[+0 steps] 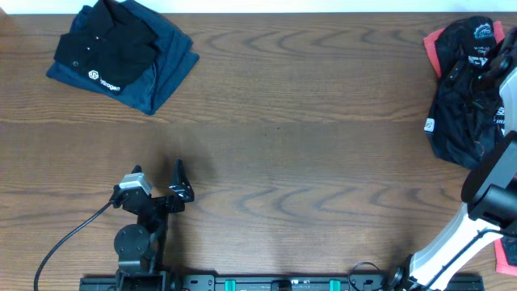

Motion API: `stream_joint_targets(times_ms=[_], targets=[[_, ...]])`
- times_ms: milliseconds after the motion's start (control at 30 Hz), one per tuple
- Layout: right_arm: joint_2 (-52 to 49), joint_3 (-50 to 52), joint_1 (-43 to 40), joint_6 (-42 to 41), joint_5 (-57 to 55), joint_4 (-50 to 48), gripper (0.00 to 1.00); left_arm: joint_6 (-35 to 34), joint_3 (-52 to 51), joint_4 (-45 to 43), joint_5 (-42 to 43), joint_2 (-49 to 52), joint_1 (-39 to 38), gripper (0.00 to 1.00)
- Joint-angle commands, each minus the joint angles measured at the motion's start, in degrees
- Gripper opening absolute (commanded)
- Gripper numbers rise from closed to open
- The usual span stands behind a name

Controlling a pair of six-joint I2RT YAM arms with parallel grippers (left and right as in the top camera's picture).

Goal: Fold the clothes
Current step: 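Grasp the black printed jersey with the right gripper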

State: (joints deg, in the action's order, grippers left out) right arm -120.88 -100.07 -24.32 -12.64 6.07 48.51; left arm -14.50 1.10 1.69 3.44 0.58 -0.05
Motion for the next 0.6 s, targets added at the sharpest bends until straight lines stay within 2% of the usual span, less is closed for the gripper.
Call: stream_joint_targets(times_ms=[0,100,367,567], targets=[[-3.0,-0.8,0.1,0.0,1.9,-0.5,0.86,1.0,-0.9,2.1,0.2,-0.3,0.3,0.98],[-4.2,-0.7,0.3,-0.2,1.9,-1.2,0.82,1.0,-0.9,2.1,0.1,-0.3,0.3,0.98],[-6.8,-0.7,0.3,-2.1,0.4,-3.5,0.82,1.0,-0.9,2.1,0.2,-0.3,0.3,0.98],[-7.9,-0.7,0.3,-2.1,0.4,-4.2,0.76,1.0,-0.9,2.1,0.2,-0.3,0.3,0.98]])
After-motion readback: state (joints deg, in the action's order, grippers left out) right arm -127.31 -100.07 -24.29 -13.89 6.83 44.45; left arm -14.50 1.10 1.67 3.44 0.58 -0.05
